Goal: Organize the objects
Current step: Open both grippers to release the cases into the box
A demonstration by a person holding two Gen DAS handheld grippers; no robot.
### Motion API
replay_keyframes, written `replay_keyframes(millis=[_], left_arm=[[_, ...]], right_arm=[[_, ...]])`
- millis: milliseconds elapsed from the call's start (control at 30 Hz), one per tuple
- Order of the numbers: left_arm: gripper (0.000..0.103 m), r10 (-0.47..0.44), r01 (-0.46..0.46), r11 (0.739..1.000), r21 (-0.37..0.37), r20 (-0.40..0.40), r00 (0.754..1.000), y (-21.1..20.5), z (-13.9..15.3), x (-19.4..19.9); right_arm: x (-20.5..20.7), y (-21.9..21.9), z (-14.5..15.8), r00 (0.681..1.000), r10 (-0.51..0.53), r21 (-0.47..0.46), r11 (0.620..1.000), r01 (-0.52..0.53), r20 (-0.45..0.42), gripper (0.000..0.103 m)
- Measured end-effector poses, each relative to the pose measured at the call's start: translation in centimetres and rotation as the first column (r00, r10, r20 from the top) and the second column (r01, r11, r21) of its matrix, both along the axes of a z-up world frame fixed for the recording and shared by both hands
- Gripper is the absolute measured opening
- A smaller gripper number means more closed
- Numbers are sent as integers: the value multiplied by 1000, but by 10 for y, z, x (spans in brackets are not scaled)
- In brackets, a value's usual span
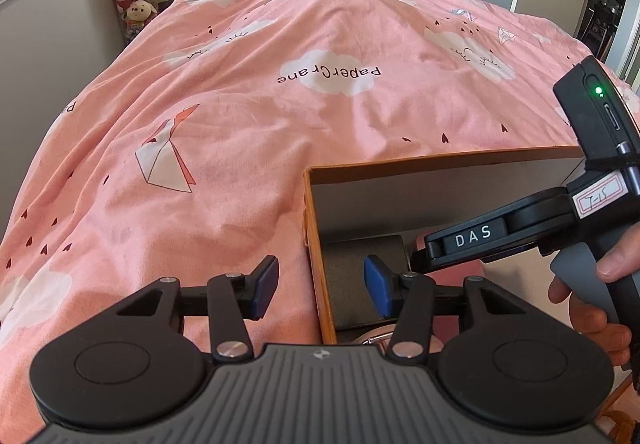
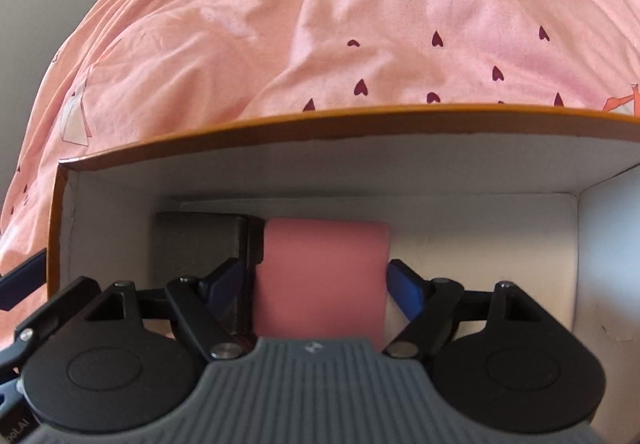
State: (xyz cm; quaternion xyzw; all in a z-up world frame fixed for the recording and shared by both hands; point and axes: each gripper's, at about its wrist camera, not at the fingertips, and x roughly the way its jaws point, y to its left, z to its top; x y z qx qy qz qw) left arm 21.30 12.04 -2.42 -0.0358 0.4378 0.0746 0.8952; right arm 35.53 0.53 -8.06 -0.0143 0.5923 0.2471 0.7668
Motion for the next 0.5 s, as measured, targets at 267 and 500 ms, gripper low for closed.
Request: replay_keyframes(millis=[267, 500], left_arm=[[54, -3, 3, 1000, -18, -3, 1000, 1, 0, -1], [54, -1, 1, 1000, -21, -6, 1000, 0, 0, -1]], right_arm=[[-1, -29, 6, 998, -53, 41, 998, 54, -24, 61], [0, -48, -7, 990, -82, 95, 991, 93, -111, 25]])
